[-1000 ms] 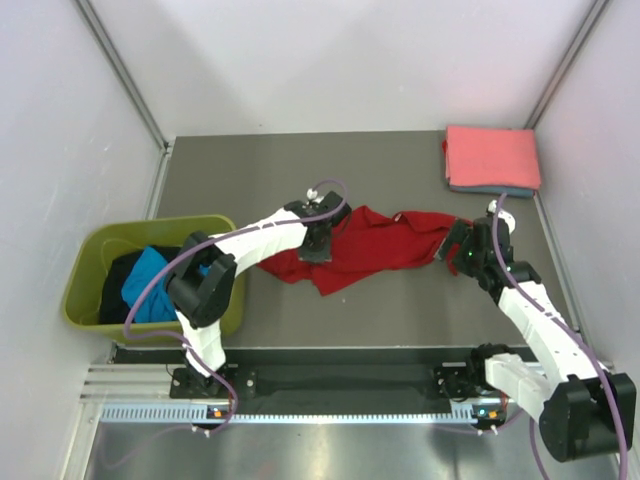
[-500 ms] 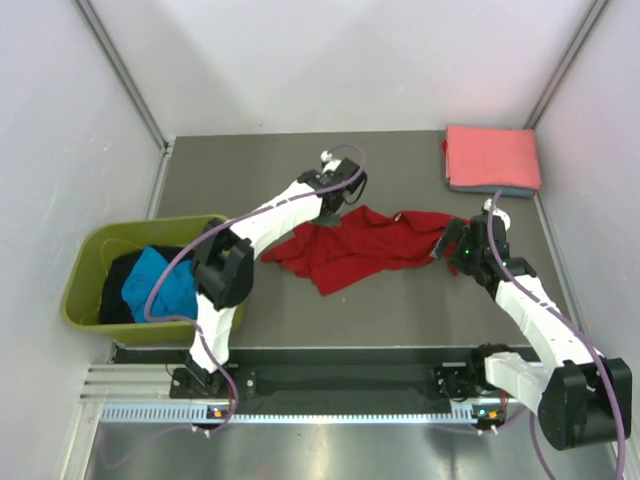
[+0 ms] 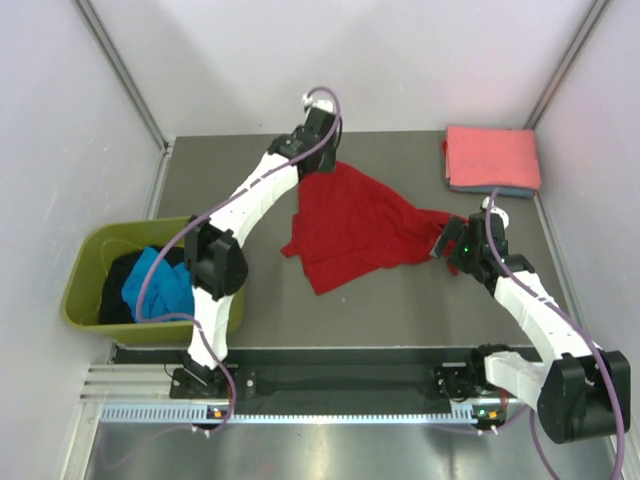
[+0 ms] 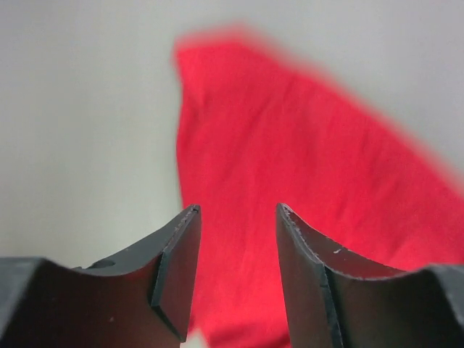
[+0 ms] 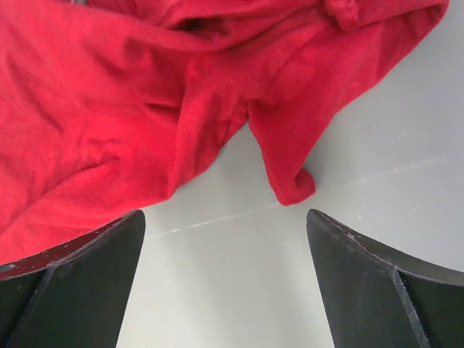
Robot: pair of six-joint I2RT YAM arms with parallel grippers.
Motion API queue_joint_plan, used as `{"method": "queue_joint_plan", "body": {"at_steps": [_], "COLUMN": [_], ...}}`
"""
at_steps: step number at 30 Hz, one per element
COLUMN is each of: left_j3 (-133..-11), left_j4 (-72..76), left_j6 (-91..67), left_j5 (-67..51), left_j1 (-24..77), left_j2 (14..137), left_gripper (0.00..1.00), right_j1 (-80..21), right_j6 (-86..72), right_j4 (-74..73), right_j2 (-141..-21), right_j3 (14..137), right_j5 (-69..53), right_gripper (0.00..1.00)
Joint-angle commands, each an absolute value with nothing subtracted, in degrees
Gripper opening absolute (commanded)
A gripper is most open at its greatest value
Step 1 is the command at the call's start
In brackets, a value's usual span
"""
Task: Fold and stack the t-shirts
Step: Flatten the tshirt out
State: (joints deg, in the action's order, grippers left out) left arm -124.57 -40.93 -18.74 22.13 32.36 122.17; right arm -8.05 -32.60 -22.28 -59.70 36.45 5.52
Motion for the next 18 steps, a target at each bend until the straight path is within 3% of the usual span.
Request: {"method": "queue_joint_plan", "body": {"at_steps": [1,5,8,11,18], "left_j3": [-111.75,-90.24,-80.56,-72.46,-61.01], "left_j4": [-44.82,-44.03,-43.69,-41.32,-33.93], "left_j6": [-22.4,-25.92,-31.45,-34.79,-43.84], "left_j5": [16.53,11.19,6.69,6.33,3.69], "left_j1": [33.83,37.96,39.37,41.04,42.54], "left_j2": [113.66,101.46,95.91,91.6,87.02], "left_gripper": [0.51,0.51,0.5,0.49,0.44], "right_j1": [-7.38,-7.3,-7.03,-6.68,-6.5], "right_j6": [-33.13,-33.31,-32.87,-32.78,-34.28], "right_j4": [-21.88,-22.06,-21.53,-21.09,-20.13], "right_j2": [-60.2,-61.17,-61.61,-61.44,-58.89], "right_j3": [37.8,36.39,35.86,35.68,34.19], "right_j5": [6.42,5.71,5.98,6.06,3.87], "right_gripper": [0.93,0.91,0.85,0.78,0.75]}}
